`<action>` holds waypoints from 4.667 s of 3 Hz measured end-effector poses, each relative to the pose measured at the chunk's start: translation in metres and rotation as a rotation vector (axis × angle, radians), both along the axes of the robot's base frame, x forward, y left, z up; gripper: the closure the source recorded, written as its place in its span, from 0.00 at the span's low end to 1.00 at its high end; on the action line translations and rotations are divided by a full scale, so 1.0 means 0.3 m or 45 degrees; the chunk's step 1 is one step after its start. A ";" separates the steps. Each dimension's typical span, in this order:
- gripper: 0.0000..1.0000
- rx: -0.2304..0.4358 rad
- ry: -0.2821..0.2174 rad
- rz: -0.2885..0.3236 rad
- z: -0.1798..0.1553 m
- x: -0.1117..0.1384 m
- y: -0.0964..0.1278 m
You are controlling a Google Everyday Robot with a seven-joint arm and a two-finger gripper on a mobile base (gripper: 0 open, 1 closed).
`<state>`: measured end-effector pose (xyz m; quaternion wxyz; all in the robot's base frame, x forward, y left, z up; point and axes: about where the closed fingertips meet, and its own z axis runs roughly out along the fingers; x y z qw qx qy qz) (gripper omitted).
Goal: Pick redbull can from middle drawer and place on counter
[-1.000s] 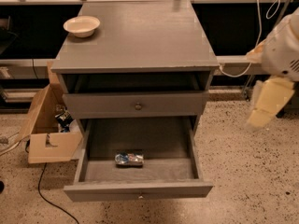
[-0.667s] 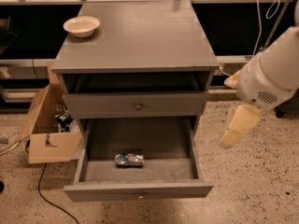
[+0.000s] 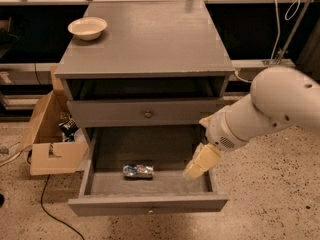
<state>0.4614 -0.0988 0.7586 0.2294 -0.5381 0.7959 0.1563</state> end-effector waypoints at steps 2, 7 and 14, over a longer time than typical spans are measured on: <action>0.00 0.011 -0.071 -0.036 0.020 0.052 0.003; 0.00 0.060 -0.034 0.196 -0.683 0.354 0.369; 0.60 0.063 -0.133 0.421 -1.328 0.519 0.647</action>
Offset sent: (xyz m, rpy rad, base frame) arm 0.0168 0.0016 0.0050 0.0113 -0.0583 -0.0304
